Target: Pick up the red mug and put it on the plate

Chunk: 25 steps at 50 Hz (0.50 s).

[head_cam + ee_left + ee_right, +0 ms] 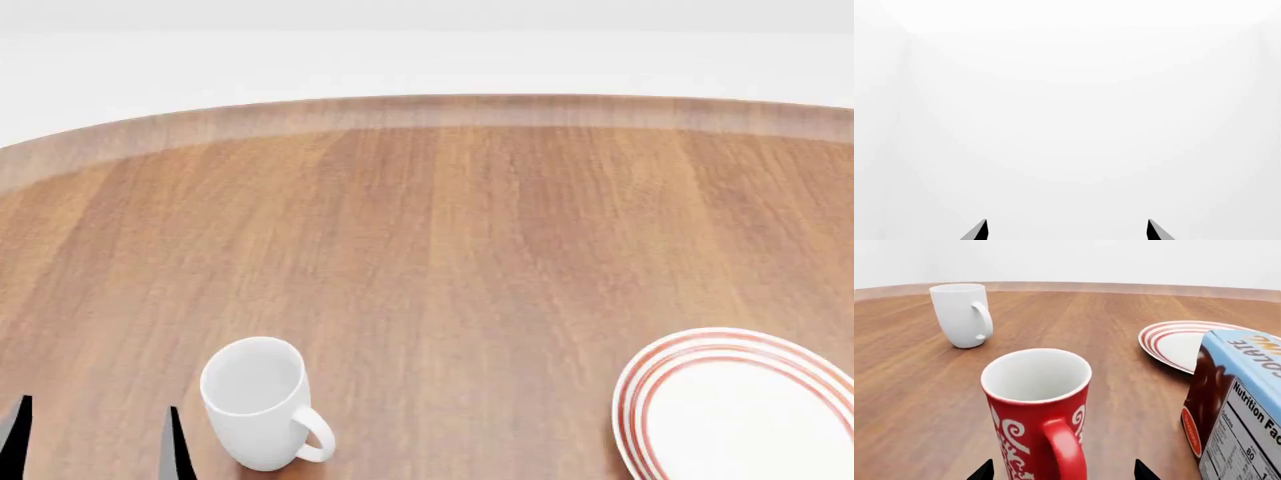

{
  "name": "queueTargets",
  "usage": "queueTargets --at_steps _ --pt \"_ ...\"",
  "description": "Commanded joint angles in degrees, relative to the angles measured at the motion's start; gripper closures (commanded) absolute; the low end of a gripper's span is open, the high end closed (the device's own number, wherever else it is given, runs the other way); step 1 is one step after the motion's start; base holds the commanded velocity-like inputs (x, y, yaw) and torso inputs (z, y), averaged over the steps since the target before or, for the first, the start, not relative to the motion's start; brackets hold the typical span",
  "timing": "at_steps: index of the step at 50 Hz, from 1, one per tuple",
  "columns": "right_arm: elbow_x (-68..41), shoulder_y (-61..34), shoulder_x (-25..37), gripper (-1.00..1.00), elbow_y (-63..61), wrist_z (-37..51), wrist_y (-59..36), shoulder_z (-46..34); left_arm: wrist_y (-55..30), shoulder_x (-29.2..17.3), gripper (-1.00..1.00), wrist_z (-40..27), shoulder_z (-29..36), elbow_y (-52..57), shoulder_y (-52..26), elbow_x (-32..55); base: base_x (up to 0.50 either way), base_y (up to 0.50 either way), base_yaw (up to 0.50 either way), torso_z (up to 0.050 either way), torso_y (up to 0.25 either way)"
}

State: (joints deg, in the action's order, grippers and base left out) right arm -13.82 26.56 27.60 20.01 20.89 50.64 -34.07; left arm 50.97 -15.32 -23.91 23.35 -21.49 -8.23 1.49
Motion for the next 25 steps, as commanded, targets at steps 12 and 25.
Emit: queueTargets --at_steps 12,25 --pt "-1.2 -1.3 -1.6 -1.00 4.7 -1.9 2.0 -0.2 0.0 -0.2 -1.00 -0.3 0.3 0.0 -0.1 0.0 0.00 0.00 0.00 0.000 0.000" --pt "-2.0 -1.7 -2.3 -1.00 6.6 -3.0 2.9 -0.3 0.0 -0.3 -1.00 -0.5 0.5 0.0 -0.1 0.0 0.00 0.00 0.00 0.000 0.000"
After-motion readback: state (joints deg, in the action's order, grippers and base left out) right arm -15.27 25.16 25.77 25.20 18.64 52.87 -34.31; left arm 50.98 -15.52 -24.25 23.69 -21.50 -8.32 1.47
